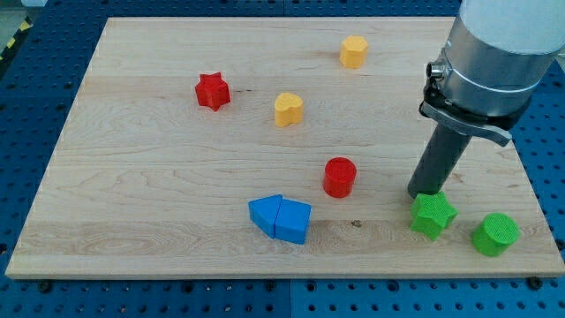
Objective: Nudge the red circle to left
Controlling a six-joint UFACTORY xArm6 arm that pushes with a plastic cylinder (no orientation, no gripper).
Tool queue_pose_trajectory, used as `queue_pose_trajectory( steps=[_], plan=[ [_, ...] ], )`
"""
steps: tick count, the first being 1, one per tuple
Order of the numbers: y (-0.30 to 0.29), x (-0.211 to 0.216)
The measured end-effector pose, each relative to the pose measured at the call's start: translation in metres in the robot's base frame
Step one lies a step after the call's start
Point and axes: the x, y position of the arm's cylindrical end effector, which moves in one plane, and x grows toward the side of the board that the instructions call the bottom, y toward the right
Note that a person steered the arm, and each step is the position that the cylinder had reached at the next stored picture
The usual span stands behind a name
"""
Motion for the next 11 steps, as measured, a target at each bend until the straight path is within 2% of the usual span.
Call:
queue_pose_trajectory(
  steps=[2, 4, 7, 9, 10, 11],
  plan=[
    [0.006, 0.005],
    [0.058, 0.011],
    [0.1, 0.016],
    [0.069, -0.003],
    [0.022, -0.023],
    [-0.023, -0.024]
  ],
)
